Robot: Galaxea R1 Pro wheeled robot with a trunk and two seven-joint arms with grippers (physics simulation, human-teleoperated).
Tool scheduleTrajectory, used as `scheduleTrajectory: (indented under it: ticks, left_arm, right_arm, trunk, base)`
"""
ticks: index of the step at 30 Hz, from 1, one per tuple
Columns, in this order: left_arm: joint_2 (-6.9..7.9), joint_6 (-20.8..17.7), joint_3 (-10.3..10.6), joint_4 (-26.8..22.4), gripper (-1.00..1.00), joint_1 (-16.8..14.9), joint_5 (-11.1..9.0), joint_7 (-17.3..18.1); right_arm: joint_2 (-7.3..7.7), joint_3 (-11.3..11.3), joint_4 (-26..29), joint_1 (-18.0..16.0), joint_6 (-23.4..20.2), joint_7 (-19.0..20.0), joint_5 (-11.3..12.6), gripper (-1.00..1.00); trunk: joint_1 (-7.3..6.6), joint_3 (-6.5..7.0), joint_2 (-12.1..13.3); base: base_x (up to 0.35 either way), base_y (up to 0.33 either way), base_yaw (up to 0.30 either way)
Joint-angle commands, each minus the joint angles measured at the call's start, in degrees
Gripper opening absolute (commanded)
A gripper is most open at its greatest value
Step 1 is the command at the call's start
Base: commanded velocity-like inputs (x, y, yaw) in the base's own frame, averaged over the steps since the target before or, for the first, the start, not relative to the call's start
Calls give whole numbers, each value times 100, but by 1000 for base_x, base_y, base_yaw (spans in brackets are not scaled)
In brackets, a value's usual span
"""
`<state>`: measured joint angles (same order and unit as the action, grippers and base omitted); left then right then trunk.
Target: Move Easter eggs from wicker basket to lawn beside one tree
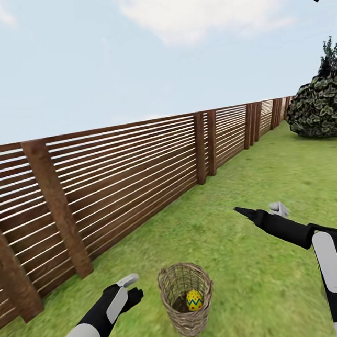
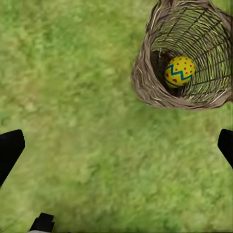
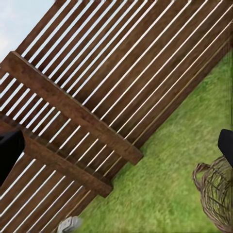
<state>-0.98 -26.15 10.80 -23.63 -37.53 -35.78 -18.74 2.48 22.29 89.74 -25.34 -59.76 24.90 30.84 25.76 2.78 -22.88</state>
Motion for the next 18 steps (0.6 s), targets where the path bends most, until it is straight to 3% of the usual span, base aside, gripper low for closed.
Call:
scheduleTrajectory:
  ticks: [1,18]
  left_arm:
    - [7,-13,45,-13,100,0,-61,-50]
    - [4,-10,48,-18,100,0,-61,-57]
  right_arm:
    - [-2,9,0,-5,-24,59,-52,100]
    - [-2,12,0,-6,-24,59,-52,100]
  trunk:
    - [2,1,-4]
    - [2,68,-4]
  base:
    - [0,160,-276]
    - [22,52,-274]
